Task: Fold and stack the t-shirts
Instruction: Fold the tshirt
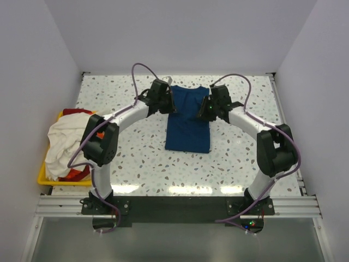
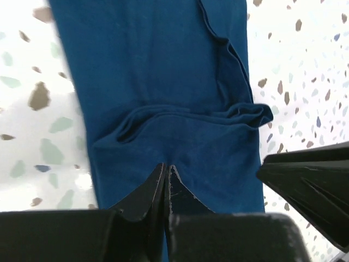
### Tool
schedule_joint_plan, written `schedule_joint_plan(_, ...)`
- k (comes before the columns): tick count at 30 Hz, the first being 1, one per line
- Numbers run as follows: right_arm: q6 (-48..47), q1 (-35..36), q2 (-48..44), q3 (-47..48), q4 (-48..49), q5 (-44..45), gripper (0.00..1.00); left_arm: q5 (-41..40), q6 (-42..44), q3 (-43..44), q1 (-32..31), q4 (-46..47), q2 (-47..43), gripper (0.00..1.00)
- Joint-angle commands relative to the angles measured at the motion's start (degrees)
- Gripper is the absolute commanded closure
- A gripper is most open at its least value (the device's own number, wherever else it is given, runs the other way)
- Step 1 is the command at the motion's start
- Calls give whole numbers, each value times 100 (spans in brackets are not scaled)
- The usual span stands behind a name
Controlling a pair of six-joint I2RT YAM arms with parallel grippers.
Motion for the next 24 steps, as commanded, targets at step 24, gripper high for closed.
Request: schedule_joint_plan(24, -425, -630, 1893, 1483, -580, 85, 72, 160, 240, 806, 335, 4, 1500, 100)
